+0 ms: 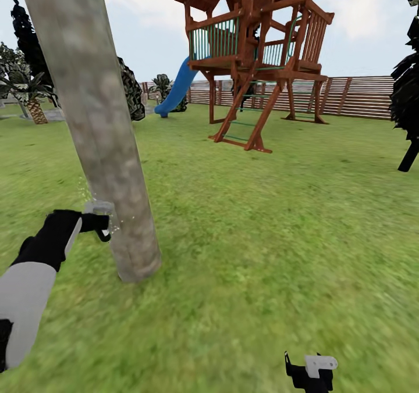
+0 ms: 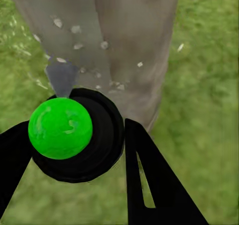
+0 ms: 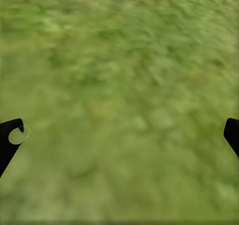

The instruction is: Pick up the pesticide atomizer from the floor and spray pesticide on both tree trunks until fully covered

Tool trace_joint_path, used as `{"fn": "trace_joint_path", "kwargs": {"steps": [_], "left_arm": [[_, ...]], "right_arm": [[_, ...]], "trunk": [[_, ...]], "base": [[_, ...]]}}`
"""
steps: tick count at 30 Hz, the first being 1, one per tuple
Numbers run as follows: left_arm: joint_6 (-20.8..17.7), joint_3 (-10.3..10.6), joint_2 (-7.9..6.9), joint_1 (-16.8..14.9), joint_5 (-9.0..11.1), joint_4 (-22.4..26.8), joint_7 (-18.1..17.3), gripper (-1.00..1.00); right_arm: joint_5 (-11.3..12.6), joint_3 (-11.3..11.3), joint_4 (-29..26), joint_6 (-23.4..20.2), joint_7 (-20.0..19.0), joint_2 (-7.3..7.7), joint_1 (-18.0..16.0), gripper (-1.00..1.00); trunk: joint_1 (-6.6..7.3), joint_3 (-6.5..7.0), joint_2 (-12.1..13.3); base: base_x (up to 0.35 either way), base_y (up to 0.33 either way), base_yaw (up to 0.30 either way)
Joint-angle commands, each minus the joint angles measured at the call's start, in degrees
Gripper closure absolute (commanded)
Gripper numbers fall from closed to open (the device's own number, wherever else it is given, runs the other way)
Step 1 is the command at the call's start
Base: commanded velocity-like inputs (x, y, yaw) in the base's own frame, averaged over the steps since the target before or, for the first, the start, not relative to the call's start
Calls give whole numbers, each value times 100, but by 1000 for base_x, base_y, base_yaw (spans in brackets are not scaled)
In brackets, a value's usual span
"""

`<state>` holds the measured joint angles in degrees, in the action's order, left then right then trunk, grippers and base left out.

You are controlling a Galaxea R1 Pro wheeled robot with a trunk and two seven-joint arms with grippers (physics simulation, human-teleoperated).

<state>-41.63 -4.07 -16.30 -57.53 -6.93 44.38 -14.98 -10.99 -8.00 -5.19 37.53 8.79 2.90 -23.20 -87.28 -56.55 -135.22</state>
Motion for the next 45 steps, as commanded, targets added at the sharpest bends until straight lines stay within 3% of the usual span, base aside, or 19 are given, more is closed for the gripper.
{"fn": "trace_joint_path", "kwargs": {"steps": [1, 2, 4, 6, 8, 10, 11, 13, 15, 17, 24, 45], "left_arm": [[-19, 0, -12, -66, -7, -15, -3, 100], [-30, -3, -54, -121, -24, -44, -4, 100], [-39, -23, -347, -287, -30, -99, -5, 100], [-39, -12, -429, -428, -33, -172, -9, 100], [-57, 1, -364, -450, -20, -119, -6, 100], [-257, 12, -63, -474, -22, -29, -5, 100], [-388, 27, -26, -478, -20, 30, -5, 100], [-473, 36, -55, -485, -35, 62, -6, 100], [-492, 32, -275, -485, 1, 69, -12, 100], [-494, 36, -324, -476, -6, 76, -13, 100], [-504, 44, -321, -391, -41, 340, 4, 100], [-592, 47, -286, -357, -45, 194, 74, 100]], "right_arm": [[0, 0, 0, 0, 0, 0, 0, -100], [0, 0, 0, 0, 0, 0, 0, -100], [0, 0, 0, 0, 0, 0, 0, -100], [0, 0, 0, 0, 0, 0, 0, -100], [0, 0, 0, 0, 0, 0, 0, -100], [0, 0, 0, 0, 0, 0, 0, -100], [0, 0, 0, 0, 0, 0, 0, -100], [0, 0, 0, 0, 0, 0, 0, -100], [0, 0, 0, 0, 0, 0, 0, -100], [0, 0, 0, 0, 0, 0, 0, -100], [0, 0, 0, 0, 0, 0, 0, -100], [0, 0, 0, 0, 0, 0, 0, -100]], "trunk": [[0, 0, 0], [0, 0, 0], [0, 0, 0], [0, 0, 0], [0, 0, 0], [0, 0, 0], [0, 0, 0], [0, 0, 0], [0, 0, 0], [0, 0, 0], [0, 0, 0], [0, 0, 0]], "base": [[0, 0, 0], [0, 0, 0], [0, 0, 0], [0, 0, 0], [0, 0, 0], [0, 0, 0], [0, 0, 0], [0, 0, 0], [0, 0, 0], [0, 0, 0], [0, -156, 0], [36, -271, 124]]}}
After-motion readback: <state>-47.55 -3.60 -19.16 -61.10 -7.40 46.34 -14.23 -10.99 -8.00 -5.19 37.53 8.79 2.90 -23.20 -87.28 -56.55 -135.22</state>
